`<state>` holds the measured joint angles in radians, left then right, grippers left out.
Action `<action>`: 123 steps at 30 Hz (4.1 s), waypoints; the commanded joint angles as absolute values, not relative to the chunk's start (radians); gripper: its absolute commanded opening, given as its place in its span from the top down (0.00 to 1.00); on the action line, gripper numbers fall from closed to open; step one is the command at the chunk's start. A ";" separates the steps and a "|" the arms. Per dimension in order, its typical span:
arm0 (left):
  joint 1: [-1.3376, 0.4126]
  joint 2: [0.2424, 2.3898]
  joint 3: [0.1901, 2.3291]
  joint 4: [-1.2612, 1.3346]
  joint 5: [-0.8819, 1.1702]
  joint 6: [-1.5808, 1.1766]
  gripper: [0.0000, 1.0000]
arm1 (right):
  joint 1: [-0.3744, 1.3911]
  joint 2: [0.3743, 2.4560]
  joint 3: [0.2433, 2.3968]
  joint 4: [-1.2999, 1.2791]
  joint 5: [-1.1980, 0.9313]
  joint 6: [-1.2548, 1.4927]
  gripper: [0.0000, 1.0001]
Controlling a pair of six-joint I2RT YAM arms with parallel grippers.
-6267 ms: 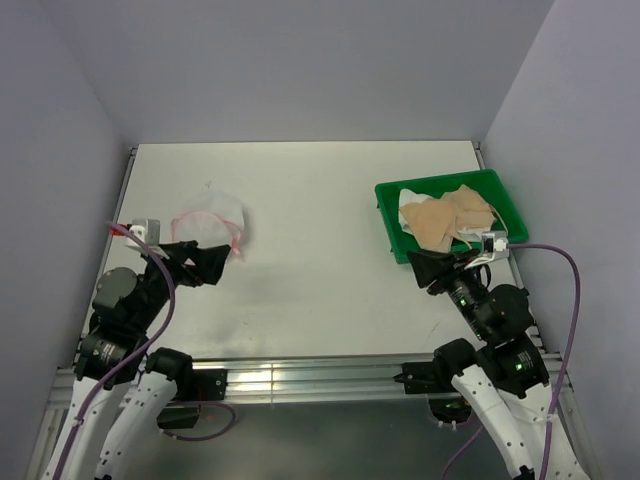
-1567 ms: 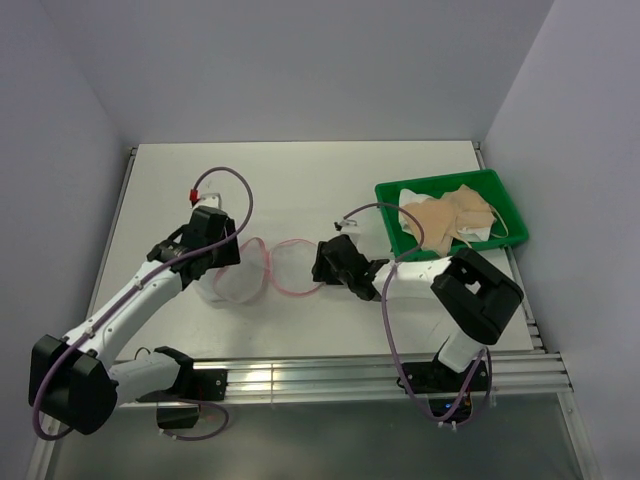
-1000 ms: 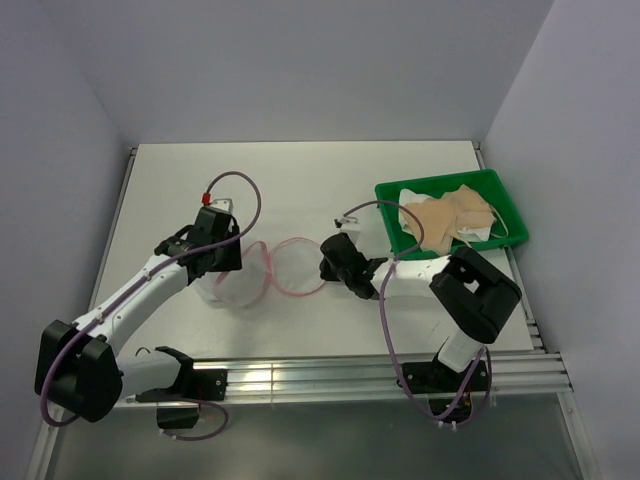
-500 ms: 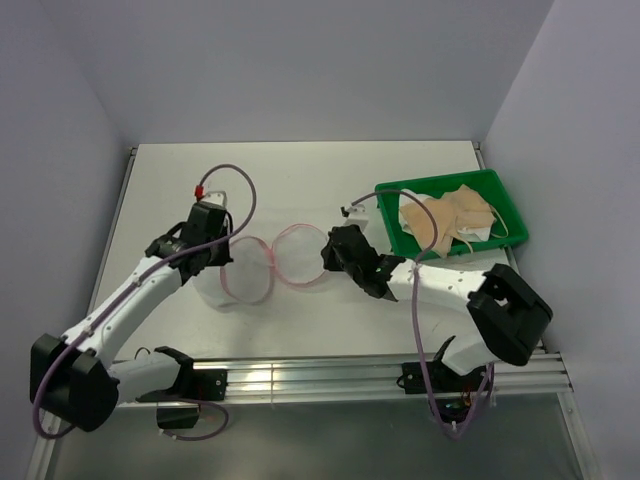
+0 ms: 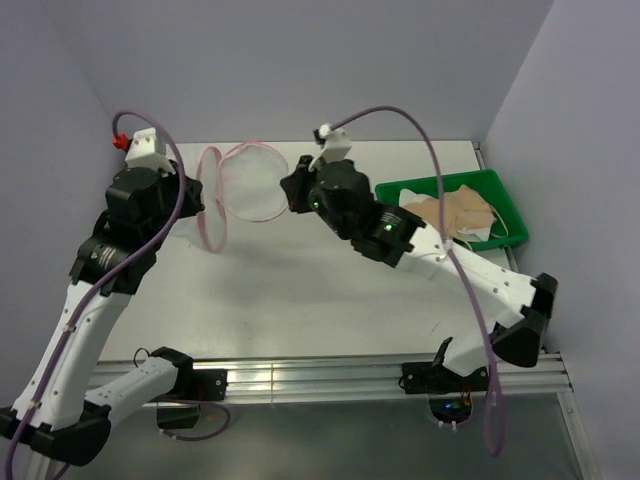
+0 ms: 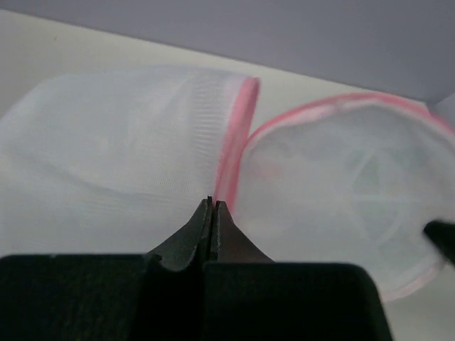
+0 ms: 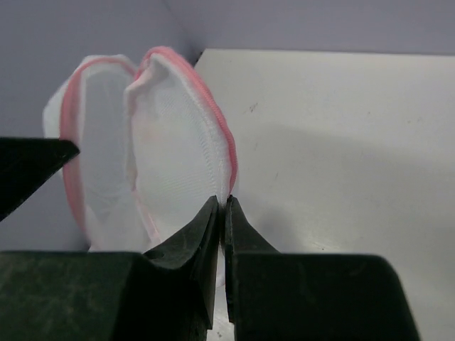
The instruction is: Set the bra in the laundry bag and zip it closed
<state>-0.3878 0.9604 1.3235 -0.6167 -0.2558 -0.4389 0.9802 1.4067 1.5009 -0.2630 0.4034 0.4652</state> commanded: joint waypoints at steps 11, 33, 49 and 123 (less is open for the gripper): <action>-0.331 0.950 0.984 -0.554 -0.132 -0.468 1.00 | 0.924 1.520 1.065 -0.141 0.213 0.515 1.00; -0.333 1.060 0.972 -0.385 0.110 -0.390 0.76 | 0.514 1.192 0.851 -0.199 0.326 0.422 0.40; -0.345 0.783 0.893 -0.345 0.169 -0.430 0.36 | 0.288 1.549 1.022 -0.390 0.598 0.281 0.54; -0.523 0.644 0.790 -0.330 0.308 -0.370 0.35 | 0.295 1.756 1.189 -0.563 0.617 0.169 0.57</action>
